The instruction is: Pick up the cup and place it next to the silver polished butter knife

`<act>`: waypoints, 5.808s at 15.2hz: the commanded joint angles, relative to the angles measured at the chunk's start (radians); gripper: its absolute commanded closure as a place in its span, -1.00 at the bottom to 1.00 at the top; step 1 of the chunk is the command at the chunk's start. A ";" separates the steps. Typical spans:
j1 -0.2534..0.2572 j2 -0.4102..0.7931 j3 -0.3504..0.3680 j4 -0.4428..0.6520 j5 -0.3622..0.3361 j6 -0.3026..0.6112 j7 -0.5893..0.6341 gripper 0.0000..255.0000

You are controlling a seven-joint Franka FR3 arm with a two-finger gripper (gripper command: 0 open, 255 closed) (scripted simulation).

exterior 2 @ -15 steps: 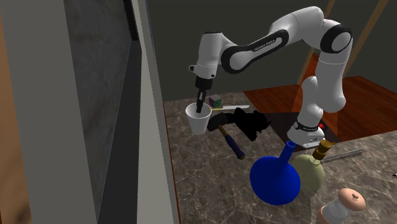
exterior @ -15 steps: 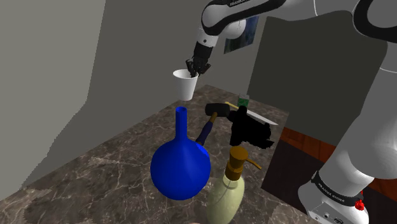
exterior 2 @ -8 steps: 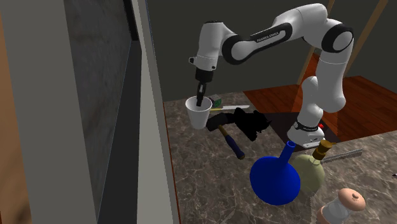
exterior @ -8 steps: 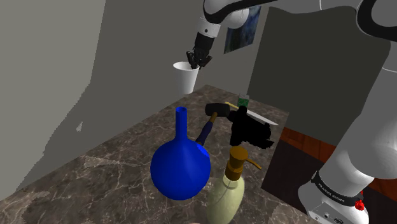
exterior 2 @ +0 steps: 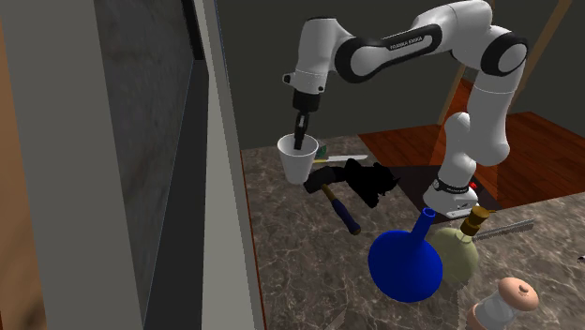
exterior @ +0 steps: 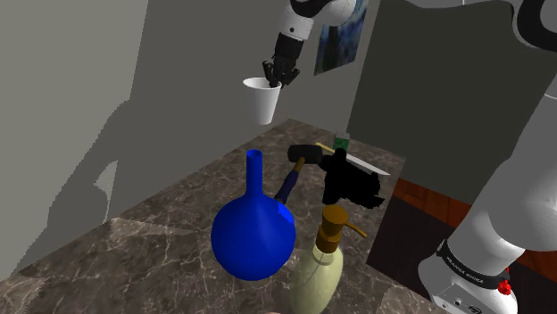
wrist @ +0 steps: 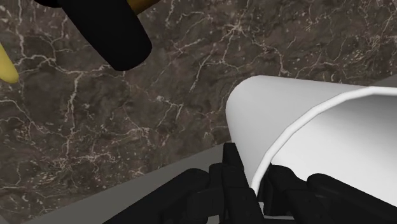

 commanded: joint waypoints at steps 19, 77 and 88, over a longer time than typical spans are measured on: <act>0.133 -0.640 0.164 -0.648 0.061 0.055 0.254 1.00; 0.455 -1.130 1.063 -0.631 0.593 -0.097 1.201 1.00; 0.453 -1.130 1.176 -0.720 0.680 0.021 1.187 1.00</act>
